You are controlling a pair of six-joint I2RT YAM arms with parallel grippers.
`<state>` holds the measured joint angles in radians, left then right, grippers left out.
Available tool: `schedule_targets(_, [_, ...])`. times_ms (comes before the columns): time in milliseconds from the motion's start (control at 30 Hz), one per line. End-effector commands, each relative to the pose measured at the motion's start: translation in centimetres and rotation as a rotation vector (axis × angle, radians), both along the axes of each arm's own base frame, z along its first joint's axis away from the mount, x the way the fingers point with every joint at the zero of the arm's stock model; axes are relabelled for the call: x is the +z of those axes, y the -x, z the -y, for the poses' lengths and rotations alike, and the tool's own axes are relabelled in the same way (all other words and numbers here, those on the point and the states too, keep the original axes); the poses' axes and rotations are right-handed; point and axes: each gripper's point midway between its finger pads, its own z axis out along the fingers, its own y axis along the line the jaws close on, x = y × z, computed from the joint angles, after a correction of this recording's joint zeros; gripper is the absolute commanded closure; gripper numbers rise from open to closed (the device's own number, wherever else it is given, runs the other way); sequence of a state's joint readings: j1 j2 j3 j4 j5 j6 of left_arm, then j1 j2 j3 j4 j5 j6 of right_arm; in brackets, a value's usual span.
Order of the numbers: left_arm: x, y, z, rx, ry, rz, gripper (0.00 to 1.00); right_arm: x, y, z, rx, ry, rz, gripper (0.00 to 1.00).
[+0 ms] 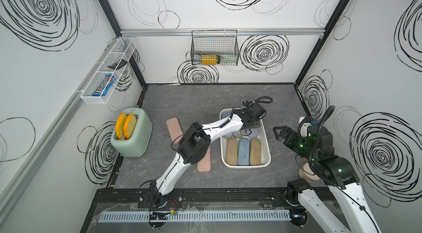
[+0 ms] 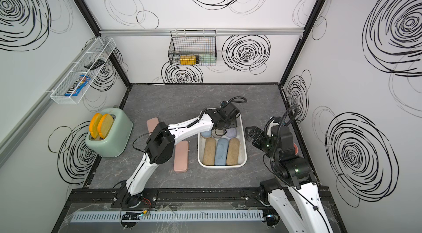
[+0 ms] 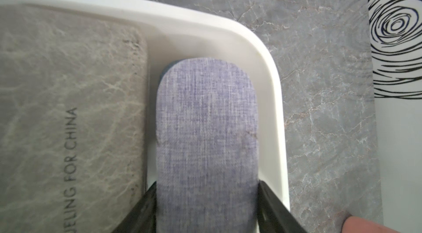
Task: Put the glasses cases into the storage boxes
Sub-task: Place the glasses case in the storage box.
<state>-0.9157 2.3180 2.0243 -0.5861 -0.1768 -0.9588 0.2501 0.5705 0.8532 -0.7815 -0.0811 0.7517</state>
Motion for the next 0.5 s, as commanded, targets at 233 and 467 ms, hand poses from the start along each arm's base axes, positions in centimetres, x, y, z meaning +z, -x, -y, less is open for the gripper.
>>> schedule_targets(233, [1.2, -1.4, 2.0, -0.018, 0.079, 0.030, 0.21, 0.0, 0.1, -0.4, 0.034, 0.000, 0.015, 0.05])
schedule_targets(467, [2.9, -1.2, 2.2, -0.038, 0.103, 0.048, 0.14, 1.1, 0.2, -0.4, 0.038, 0.000, 0.030, 0.05])
